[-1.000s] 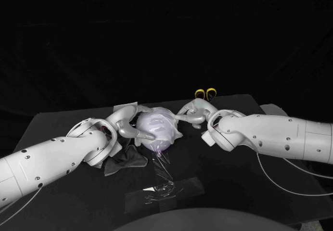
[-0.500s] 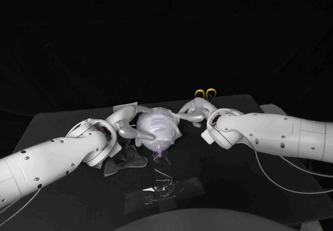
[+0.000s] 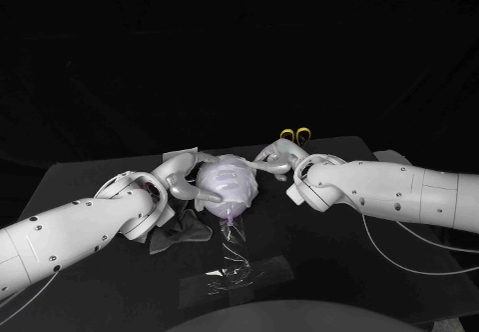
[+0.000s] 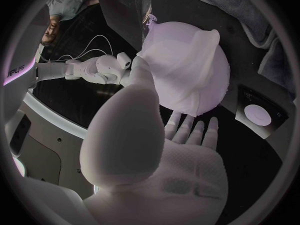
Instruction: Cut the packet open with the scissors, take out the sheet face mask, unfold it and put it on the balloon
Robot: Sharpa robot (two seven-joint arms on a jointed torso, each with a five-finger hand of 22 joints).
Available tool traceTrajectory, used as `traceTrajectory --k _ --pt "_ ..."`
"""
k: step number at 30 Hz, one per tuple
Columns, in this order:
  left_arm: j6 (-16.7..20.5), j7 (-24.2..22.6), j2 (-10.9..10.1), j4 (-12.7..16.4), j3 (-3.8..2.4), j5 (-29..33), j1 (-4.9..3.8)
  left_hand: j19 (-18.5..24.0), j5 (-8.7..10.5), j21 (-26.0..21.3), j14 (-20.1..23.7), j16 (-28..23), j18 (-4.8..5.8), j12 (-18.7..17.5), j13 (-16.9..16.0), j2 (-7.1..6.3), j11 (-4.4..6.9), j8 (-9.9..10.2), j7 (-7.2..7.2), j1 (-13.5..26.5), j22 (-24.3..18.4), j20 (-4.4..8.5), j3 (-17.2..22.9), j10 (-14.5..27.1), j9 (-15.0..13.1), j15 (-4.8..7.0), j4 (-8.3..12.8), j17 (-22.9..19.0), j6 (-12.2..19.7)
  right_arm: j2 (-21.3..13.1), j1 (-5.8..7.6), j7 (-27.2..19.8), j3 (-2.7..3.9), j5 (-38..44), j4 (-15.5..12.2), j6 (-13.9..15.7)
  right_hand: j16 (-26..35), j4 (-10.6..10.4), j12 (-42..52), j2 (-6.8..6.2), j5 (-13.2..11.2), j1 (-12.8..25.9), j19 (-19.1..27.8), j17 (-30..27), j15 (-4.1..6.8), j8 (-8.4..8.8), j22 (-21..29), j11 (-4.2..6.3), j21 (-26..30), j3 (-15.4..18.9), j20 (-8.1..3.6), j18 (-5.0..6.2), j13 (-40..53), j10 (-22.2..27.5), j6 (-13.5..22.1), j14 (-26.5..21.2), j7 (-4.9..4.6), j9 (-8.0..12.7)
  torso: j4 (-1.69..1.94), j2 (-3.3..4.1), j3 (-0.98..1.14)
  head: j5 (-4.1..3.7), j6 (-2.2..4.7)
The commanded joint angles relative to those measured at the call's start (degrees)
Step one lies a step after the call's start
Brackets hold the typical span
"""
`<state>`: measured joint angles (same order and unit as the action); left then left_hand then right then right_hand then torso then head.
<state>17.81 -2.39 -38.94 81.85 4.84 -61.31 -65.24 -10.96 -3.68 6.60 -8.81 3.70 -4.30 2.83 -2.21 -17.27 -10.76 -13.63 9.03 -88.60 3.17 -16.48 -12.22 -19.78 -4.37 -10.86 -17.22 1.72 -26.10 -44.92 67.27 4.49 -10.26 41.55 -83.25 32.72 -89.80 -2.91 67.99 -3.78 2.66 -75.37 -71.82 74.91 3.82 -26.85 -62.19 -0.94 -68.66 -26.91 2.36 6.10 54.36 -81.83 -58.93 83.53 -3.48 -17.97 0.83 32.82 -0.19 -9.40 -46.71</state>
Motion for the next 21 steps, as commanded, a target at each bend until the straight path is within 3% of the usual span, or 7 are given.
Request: traceTrajectory --k 1,4,9,12,15,19,21 --pt "-0.89 0.67 0.03 0.00 0.16 -0.22 0.17 0.00 0.31 -0.12 0.29 -0.24 -0.10 -0.25 -0.03 0.17 -0.11 -0.20 3.84 -0.54 -0.05 0.18 0.31 -0.14 -0.05 -0.04 -0.10 -0.05 -0.33 -0.06 0.06 0.63 0.02 2.22 0.07 -2.00 -0.20 3.25 19.85 0.07 0.12 0.87 0.99 15.09 0.18 0.00 0.78 1.77 0.92 -3.69 0.07 0.55 34.21 -7.29 0.50 6.47 0.11 -12.15 0.00 -0.04 -0.03 0.02 0.03" --pt "-0.88 0.65 0.02 -0.01 0.17 -0.22 0.18 0.00 0.31 -0.12 0.29 -0.24 -0.10 -0.25 -0.03 0.17 -0.11 -0.20 3.84 -0.54 -0.05 0.18 0.31 -0.14 -0.05 -0.04 -0.10 -0.05 -0.33 -0.24 0.09 0.72 0.02 2.05 -0.18 -2.86 -0.20 3.59 16.55 -0.87 0.09 1.58 2.24 15.09 -0.14 1.25 2.33 1.36 2.31 -3.67 0.25 0.84 32.09 -5.87 2.76 6.47 -0.38 -11.98 0.03 -0.04 0.01 0.07 0.14" --pt "-0.83 0.61 -0.02 -0.03 0.18 -0.20 0.20 0.00 0.31 -0.12 0.29 -0.24 -0.10 -0.25 -0.03 0.17 -0.11 -0.20 3.84 -0.54 -0.05 0.18 0.31 -0.14 -0.05 -0.04 -0.10 -0.05 -0.33 -0.85 0.13 -0.15 0.01 0.78 -0.85 -2.72 1.65 1.25 3.54 -4.92 0.04 7.12 8.41 9.64 -3.21 7.45 9.36 -2.31 8.91 0.20 2.12 1.67 24.04 0.84 10.33 4.49 -4.63 -9.71 -0.05 -0.02 0.00 0.14 0.19" --pt "-0.79 0.58 -0.08 0.01 0.18 -0.19 0.22 0.00 0.31 -0.12 0.29 -0.24 -0.10 -0.25 -0.03 0.17 -0.11 -0.20 3.84 -0.54 -0.05 0.18 0.31 -0.14 -0.05 -0.04 -0.10 -0.05 -0.33 -1.34 0.14 -1.48 0.02 -0.66 -1.24 -2.19 1.99 0.33 2.15 -5.82 0.30 8.62 9.54 8.79 -4.01 8.72 10.35 -2.97 10.10 1.80 2.80 1.76 23.13 1.74 11.55 4.03 -5.35 -9.25 -0.05 0.00 0.00 0.16 0.28" --pt "-0.76 0.56 -0.16 0.06 0.18 -0.16 0.23 0.00 0.31 -0.12 0.29 -0.24 -0.10 -0.25 -0.03 0.17 -0.11 -0.20 3.84 -0.54 -0.05 0.18 0.31 -0.14 -0.05 -0.04 -0.10 -0.05 -0.33 -1.83 0.22 -3.25 0.07 -2.88 -1.70 -1.32 1.83 -1.33 2.54 -5.94 0.24 10.44 9.58 9.16 -4.29 9.25 10.13 -3.20 10.20 3.77 3.41 1.92 23.20 1.59 11.26 4.09 -5.38 -9.14 -0.03 0.02 0.03 0.24 0.40" --pt "-0.70 0.50 -0.18 0.10 0.18 -0.10 0.23 0.00 0.31 -0.12 0.29 -0.24 -0.10 -0.25 -0.03 0.17 -0.11 -0.20 3.84 -0.54 -0.05 0.18 0.31 -0.14 -0.05 -0.04 -0.10 -0.05 -0.33 -2.02 0.45 -4.87 0.20 -4.90 -1.90 -0.28 1.18 -4.19 5.53 -4.46 1.57 12.55 7.99 10.80 -4.07 9.10 8.18 -2.86 8.67 5.54 3.88 2.08 24.85 -0.05 9.29 4.76 -4.91 -9.32 -0.03 0.02 0.04 0.24 0.38" --pt "-0.66 0.45 -0.17 0.14 0.18 -0.07 0.24 0.00 0.31 -0.12 0.29 -0.24 -0.10 -0.25 -0.03 0.17 -0.11 -0.20 3.84 -0.54 -0.05 0.18 0.31 -0.14 -0.05 -0.04 -0.10 -0.05 -0.33 -1.91 0.69 -5.39 0.29 -5.92 -1.77 0.06 0.47 -5.43 10.63 -2.85 2.19 12.43 5.86 12.85 -3.74 9.00 5.56 -2.46 6.41 5.80 3.88 1.74 28.05 -2.67 7.56 5.61 -4.43 -9.38 -0.01 0.00 0.03 0.26 0.39"
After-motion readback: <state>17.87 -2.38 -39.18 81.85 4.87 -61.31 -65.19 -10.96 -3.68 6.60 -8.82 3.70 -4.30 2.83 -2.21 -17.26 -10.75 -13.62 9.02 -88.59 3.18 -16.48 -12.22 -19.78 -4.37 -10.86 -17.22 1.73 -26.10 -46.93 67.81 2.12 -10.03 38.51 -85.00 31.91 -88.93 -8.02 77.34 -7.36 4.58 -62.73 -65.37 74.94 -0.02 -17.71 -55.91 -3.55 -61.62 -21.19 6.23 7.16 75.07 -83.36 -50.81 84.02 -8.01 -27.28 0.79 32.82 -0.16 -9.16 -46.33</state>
